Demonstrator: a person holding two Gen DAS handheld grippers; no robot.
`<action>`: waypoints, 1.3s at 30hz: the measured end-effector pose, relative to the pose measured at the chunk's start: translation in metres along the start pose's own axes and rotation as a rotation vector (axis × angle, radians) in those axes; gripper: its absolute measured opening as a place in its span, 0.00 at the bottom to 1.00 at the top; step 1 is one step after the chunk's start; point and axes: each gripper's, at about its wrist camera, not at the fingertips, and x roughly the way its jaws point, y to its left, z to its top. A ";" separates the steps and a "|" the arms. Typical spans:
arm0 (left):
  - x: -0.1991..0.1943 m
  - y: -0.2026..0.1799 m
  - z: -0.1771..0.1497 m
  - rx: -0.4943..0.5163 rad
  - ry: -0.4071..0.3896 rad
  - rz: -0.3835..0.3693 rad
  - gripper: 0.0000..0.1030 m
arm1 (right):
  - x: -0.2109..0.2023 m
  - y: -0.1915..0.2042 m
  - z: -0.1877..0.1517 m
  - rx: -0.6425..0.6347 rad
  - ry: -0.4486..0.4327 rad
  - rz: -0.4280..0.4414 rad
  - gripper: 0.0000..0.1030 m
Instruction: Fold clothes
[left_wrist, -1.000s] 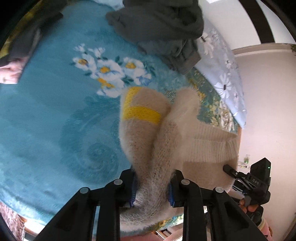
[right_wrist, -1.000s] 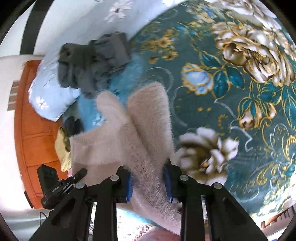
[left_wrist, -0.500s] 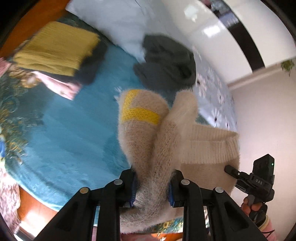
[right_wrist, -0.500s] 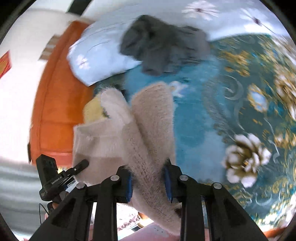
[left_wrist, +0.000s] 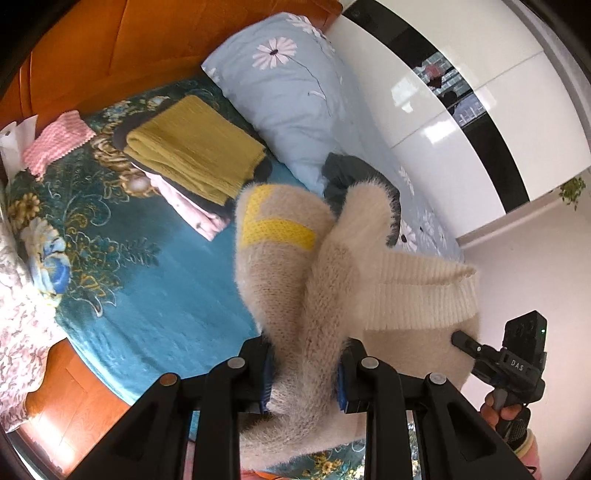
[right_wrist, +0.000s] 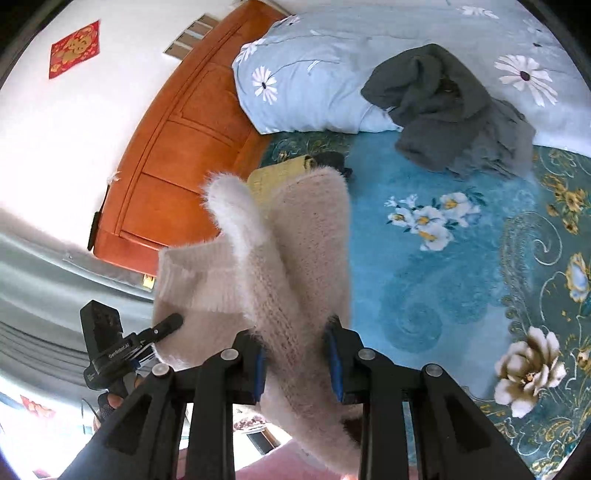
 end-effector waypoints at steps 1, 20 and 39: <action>-0.001 0.004 0.004 -0.001 -0.002 -0.003 0.26 | 0.006 0.002 0.002 0.002 0.005 -0.001 0.27; 0.058 0.100 0.274 0.248 0.217 -0.110 0.26 | 0.171 0.077 0.126 0.232 -0.109 -0.056 0.27; 0.196 0.270 0.415 0.006 0.293 -0.046 0.26 | 0.359 0.060 0.234 0.385 -0.018 -0.136 0.27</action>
